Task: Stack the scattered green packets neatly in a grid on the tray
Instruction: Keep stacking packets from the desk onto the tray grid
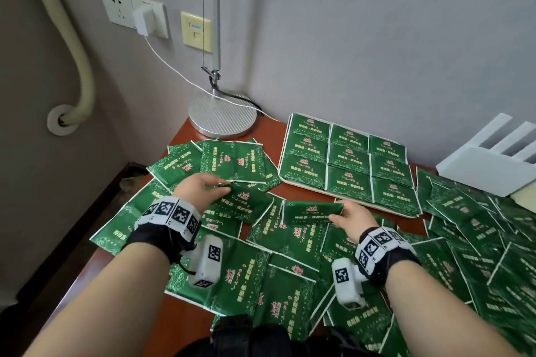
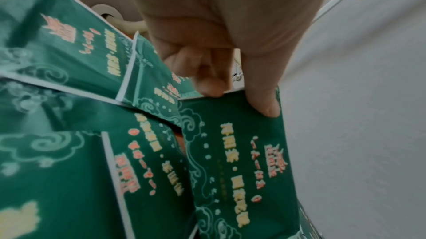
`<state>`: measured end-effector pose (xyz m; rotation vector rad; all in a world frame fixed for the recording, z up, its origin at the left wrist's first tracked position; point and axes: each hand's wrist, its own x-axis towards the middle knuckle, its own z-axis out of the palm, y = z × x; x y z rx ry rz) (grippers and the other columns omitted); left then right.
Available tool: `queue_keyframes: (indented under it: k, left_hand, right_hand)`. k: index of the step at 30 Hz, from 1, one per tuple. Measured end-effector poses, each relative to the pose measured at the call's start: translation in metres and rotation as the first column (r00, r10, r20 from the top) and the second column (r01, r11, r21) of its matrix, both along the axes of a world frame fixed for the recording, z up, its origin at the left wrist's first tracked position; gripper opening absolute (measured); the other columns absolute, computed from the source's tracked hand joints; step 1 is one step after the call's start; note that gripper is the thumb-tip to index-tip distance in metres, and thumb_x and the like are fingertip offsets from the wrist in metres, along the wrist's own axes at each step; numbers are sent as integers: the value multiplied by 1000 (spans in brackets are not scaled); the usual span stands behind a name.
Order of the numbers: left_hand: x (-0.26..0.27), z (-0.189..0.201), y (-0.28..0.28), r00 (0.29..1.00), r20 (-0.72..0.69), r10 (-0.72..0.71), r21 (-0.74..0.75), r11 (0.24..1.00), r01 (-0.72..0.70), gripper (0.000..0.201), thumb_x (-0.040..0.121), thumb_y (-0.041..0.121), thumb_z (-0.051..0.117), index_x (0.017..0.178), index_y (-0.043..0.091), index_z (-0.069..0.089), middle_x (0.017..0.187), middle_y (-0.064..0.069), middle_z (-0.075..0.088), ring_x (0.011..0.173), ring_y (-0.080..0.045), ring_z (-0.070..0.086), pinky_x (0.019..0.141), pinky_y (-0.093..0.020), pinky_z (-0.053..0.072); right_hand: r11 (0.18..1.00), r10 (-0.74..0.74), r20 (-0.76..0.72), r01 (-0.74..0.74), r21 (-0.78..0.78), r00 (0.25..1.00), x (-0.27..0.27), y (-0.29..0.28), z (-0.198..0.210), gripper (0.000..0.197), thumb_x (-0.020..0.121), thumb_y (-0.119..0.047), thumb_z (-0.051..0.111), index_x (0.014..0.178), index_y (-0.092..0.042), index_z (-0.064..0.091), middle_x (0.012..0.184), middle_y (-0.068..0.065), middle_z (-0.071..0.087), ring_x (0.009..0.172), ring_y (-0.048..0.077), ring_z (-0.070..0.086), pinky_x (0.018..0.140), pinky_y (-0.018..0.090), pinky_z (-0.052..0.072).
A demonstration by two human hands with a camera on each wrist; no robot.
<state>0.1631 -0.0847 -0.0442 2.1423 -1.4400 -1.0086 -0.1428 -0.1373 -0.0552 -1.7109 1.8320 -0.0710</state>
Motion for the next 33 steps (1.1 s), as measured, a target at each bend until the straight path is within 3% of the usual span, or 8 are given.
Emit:
queue_keyframes:
  k: [4,6,10,16,22,25,27,33]
  left_hand:
    - [2,-3,6,988,-135,75,-36,996,-80,17,89,34,56,97,20,61,75,2,64,61,-9,56,57,-18,46]
    - [3,-4,7,966,-237,107,-60,990,-124,11,89,27,57,88,17,58,69,1,62,56,-7,56,49,-14,44]
    - [4,-7,6,949,-305,75,-6,997,-80,13,85,7,60,88,19,59,82,0,64,69,-7,61,58,-12,51]
    - [1,-26,3,982,-179,68,146,988,-42,27,86,6,58,110,18,59,87,-2,65,80,-17,64,77,-32,57]
    - [4,-23,-7,984,-162,74,128,990,-54,20,88,11,58,107,10,58,79,1,66,61,-8,60,52,-17,52]
    - [3,-13,-20,986,-163,44,76,997,-32,20,86,19,61,105,14,61,90,0,69,70,-11,63,66,-27,56]
    - [0,-1,-34,989,-150,7,41,999,-1,17,87,24,61,102,18,62,88,3,68,71,-10,62,64,-22,51]
    - [-24,28,-106,983,-170,-63,0,998,64,26,87,29,61,110,17,63,97,1,68,84,-17,63,81,-29,49]
  right_hand:
    - [999,-35,59,36,-4,998,3,1,-3,18,88,-13,59,106,-13,58,105,7,67,96,23,63,86,32,49]
    - [999,-50,86,50,4,995,4,1,-3,13,87,-12,60,97,-19,55,104,8,67,96,25,63,90,41,49]
    - [998,-64,106,63,13,992,5,1,-5,15,87,-11,60,86,-25,53,104,7,67,97,25,63,93,44,48]
    - [997,-68,88,64,43,994,4,4,-8,21,88,-15,59,109,-13,57,103,6,67,97,23,63,90,40,50]
    - [993,-118,152,112,48,981,2,3,-3,17,91,-17,54,107,-10,58,110,5,65,97,23,62,92,40,49]
    - [986,-160,240,165,-2,957,-5,-2,10,24,93,-16,51,116,-11,56,119,2,61,95,17,57,85,33,48]
    - [978,-183,271,202,-44,945,-14,-11,23,29,94,-17,49,123,-9,53,120,-1,57,97,17,55,80,26,45]
    - [917,-294,312,358,-173,904,-56,-66,52,40,92,-21,53,129,-5,48,130,12,54,116,26,53,101,44,42]
